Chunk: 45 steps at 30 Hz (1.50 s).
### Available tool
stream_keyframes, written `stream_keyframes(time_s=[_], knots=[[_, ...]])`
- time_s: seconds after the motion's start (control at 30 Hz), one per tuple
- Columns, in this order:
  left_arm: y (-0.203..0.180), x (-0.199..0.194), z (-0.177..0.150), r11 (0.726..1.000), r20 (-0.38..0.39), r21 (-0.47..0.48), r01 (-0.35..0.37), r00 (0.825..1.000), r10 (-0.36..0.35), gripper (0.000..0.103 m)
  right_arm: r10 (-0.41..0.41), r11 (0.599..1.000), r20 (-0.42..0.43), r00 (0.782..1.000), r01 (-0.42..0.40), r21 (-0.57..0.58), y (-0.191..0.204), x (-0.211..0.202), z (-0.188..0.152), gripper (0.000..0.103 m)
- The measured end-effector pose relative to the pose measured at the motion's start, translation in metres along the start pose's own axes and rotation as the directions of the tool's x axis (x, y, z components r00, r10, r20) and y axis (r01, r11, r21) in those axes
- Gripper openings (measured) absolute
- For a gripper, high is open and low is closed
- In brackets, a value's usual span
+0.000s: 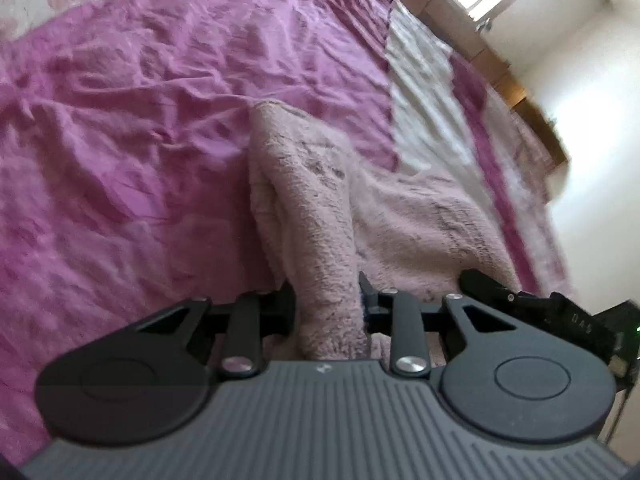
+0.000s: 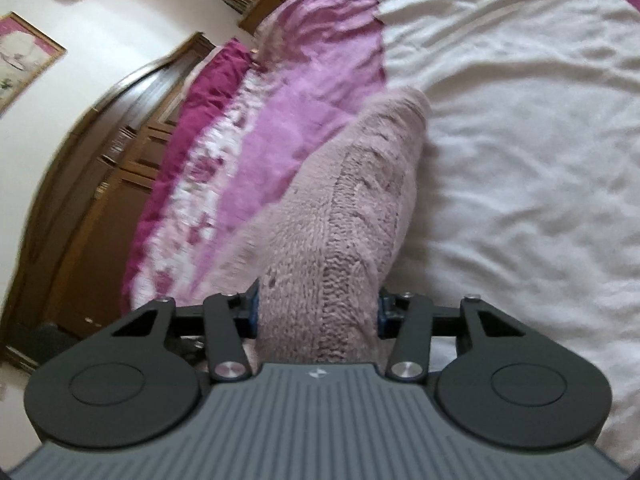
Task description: Fold small clothes
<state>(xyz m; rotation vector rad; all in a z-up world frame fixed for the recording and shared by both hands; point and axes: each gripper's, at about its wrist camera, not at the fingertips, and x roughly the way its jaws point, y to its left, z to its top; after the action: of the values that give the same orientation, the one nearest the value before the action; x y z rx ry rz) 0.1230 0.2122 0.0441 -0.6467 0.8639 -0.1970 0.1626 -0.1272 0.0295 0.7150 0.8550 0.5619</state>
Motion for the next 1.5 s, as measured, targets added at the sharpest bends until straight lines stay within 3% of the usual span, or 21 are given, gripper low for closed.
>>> stream_keyframes(time_s=[0.1, 0.23, 0.37, 0.57, 0.73, 0.87, 0.93, 1.0, 1.17, 1.37, 1.43, 1.5], knots=[[-0.008, -0.009, 0.002, 0.998, -0.007, -0.046, 0.051, 0.999, -0.052, 0.029, 0.049, 0.998, 0.009, 0.999, -0.049, 0.026, 0.013, -0.02, 0.009, 0.052], [-0.029, -0.016, -0.008, 0.992, -0.039, -0.062, 0.111, 0.993, -0.113, 0.029, 0.055, 0.998, 0.03, 0.998, -0.055, 0.011, 0.026, -0.059, 0.019, 0.052], [-0.057, -0.017, -0.028, 0.99, -0.066, -0.013, 0.142, 0.988, -0.142, 0.029, 0.031, 1.0, 0.039, 0.999, -0.031, 0.003, 0.021, -0.103, 0.015, 0.053], [-0.093, 0.005, -0.077, 0.983, -0.14, 0.173, 0.067, 0.989, -0.043, 0.029, -0.091, 0.996, 0.033, 0.995, 0.091, 0.009, -0.016, -0.145, -0.016, 0.053], [-0.103, 0.019, -0.098, 0.946, -0.119, 0.32, -0.054, 0.988, 0.096, 0.035, -0.184, 0.981, 0.002, 0.983, 0.184, 0.056, -0.059, -0.138, -0.046, 0.058], [-0.098, 0.015, -0.101, 0.94, -0.104, 0.331, -0.085, 0.987, 0.126, 0.042, -0.192, 0.978, 0.015, 0.981, 0.19, 0.092, -0.078, -0.134, -0.061, 0.065], [-0.097, 0.01, -0.105, 0.931, -0.082, 0.344, -0.119, 0.984, 0.156, 0.054, -0.193, 0.978, 0.026, 0.981, 0.19, 0.089, -0.079, -0.138, -0.064, 0.068], [-0.097, 0.002, -0.11, 0.925, -0.063, 0.349, -0.149, 0.981, 0.182, 0.059, -0.205, 0.977, 0.037, 0.978, 0.202, 0.067, -0.074, -0.143, -0.068, 0.07], [-0.096, -0.013, -0.112, 0.932, -0.05, 0.318, -0.173, 0.979, 0.199, 0.06, -0.238, 0.971, 0.063, 0.969, 0.237, 0.011, -0.061, -0.16, -0.078, 0.071], [-0.104, -0.03, -0.124, 0.921, -0.031, 0.318, -0.224, 0.969, 0.246, 0.061, -0.266, 0.962, 0.09, 0.96, 0.27, -0.044, -0.042, -0.186, -0.098, 0.071], [-0.107, -0.035, -0.13, 0.914, -0.028, 0.325, -0.242, 0.964, 0.265, 0.071, -0.277, 0.955, 0.102, 0.955, 0.285, -0.076, -0.034, -0.194, -0.106, 0.071], [-0.11, -0.039, -0.138, 0.905, -0.02, 0.339, -0.257, 0.96, 0.28, 0.073, -0.294, 0.945, 0.11, 0.949, 0.306, -0.112, -0.027, -0.2, -0.115, 0.071]])
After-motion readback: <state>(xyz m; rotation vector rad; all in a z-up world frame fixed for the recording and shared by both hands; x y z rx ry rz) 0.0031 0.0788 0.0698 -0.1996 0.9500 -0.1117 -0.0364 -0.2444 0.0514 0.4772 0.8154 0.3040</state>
